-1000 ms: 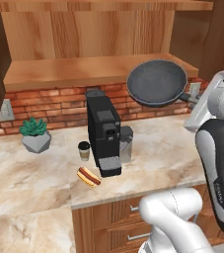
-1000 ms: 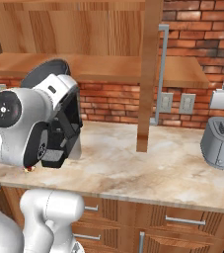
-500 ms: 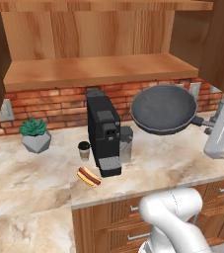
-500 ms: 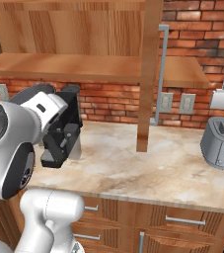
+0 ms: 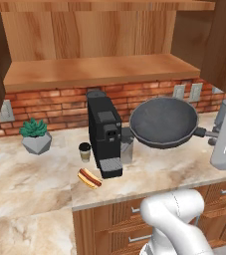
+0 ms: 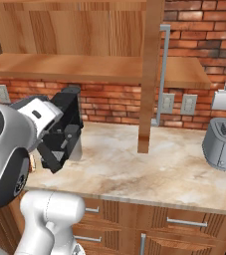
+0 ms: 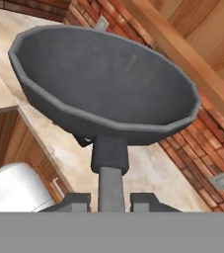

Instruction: Pick the pan from the cabinet and place it on the stove. Then turn on the stove burner for the pan.

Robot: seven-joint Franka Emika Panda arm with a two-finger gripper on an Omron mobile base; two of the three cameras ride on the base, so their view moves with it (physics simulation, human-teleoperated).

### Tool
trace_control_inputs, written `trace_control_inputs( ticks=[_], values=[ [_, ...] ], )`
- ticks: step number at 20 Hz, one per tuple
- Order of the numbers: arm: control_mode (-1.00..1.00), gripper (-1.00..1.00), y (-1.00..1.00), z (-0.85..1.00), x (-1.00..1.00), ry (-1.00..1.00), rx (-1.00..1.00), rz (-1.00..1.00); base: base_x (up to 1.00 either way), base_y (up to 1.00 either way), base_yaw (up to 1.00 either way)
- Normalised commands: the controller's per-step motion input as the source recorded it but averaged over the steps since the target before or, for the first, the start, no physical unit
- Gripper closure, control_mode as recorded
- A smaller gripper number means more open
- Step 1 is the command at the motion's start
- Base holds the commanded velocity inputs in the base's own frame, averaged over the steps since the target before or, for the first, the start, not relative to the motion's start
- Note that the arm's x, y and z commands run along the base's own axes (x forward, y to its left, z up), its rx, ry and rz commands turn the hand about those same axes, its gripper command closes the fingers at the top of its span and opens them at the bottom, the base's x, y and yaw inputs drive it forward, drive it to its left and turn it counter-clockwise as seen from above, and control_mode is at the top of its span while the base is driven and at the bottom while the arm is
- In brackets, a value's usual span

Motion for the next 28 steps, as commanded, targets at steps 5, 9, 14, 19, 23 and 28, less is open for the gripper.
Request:
trace_control_inputs(
  ticks=[5, 9, 14, 19, 23, 28],
  values=[
    [-1.0, 1.0, 0.0, 0.0, 0.0, 0.0, 0.0, 0.0, 0.0, 0.0, 0.0],
    [-1.0, 1.0, 0.0, -0.04, -0.25, -0.01, 0.0, 0.0, 0.0, 0.0, 0.0],
    [-1.0, 1.0, 0.0, -0.11, -0.4, -0.02, 0.0, 0.0, 0.0, 0.0, 0.0],
    [1.0, 1.0, 0.0, -0.03, -0.1, -0.01, 0.0, 0.0, -0.44, -0.02, 0.0],
    [1.0, 1.0, 0.0, 0.0, 0.0, 0.0, 0.0, 0.0, -0.48, -0.04, 0.0],
    [1.0, 1.0, 0.0, 0.0, 0.0, 0.0, 0.0, 0.0, -0.42, -0.2, 0.0]
  ],
)
